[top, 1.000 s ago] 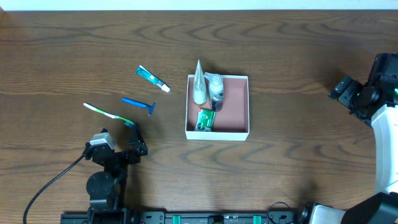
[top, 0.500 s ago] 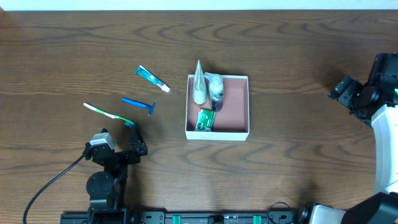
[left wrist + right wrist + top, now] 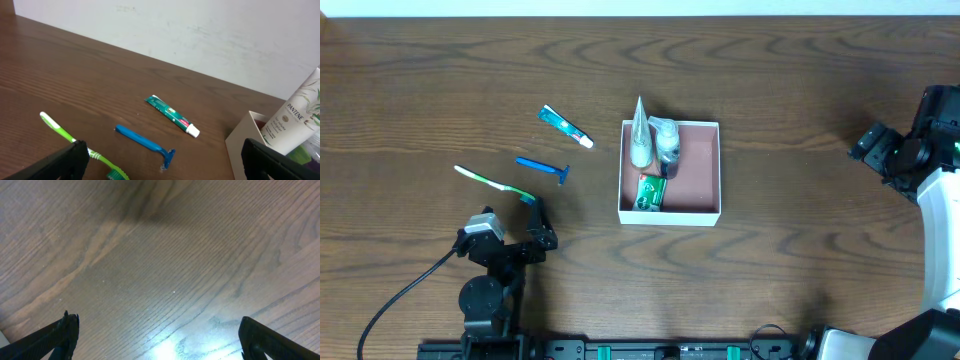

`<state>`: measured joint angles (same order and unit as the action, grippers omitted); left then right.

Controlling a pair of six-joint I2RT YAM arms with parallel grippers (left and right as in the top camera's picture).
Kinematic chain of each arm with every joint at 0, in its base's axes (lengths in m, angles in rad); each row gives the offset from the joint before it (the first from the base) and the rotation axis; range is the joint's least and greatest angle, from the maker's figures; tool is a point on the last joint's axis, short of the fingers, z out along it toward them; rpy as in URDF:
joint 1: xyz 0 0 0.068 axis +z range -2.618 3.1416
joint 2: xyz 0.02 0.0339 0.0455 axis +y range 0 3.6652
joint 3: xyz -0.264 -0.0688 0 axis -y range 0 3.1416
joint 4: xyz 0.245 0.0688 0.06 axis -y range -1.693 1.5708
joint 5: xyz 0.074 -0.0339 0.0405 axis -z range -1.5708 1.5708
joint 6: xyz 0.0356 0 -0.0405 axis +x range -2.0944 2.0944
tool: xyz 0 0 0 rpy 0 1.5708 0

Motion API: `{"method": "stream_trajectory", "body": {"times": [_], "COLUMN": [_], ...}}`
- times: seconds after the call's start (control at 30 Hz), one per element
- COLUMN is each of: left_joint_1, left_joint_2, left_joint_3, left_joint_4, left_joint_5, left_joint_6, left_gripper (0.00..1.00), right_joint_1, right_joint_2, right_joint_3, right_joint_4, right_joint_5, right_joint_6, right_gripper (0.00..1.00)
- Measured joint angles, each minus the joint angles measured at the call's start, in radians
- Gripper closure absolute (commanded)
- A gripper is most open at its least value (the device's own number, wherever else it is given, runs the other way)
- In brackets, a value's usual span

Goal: Pack container
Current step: 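Move the left gripper toward the green toothbrush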

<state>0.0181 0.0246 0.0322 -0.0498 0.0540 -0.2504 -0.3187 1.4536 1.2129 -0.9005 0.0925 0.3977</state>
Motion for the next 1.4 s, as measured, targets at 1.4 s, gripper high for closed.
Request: {"method": "stream_trajectory", "body": {"times": [1.4], "left_joint_1": [0.000], "left_joint_2": [1.157], "left_joint_3": [0.788], "left_joint_4": [-0.427], "left_joint_5": [0.082], "left_joint_6": [-0.031], "left_gripper": [0.02], "right_joint_1": [0.000], "right_joint_2": [0.000], "right_joint_3": [0.000], "right_joint_4": [-0.001], "right_joint_5": [-0.008], "right_joint_6": [0.000], "right_gripper": [0.01]}}
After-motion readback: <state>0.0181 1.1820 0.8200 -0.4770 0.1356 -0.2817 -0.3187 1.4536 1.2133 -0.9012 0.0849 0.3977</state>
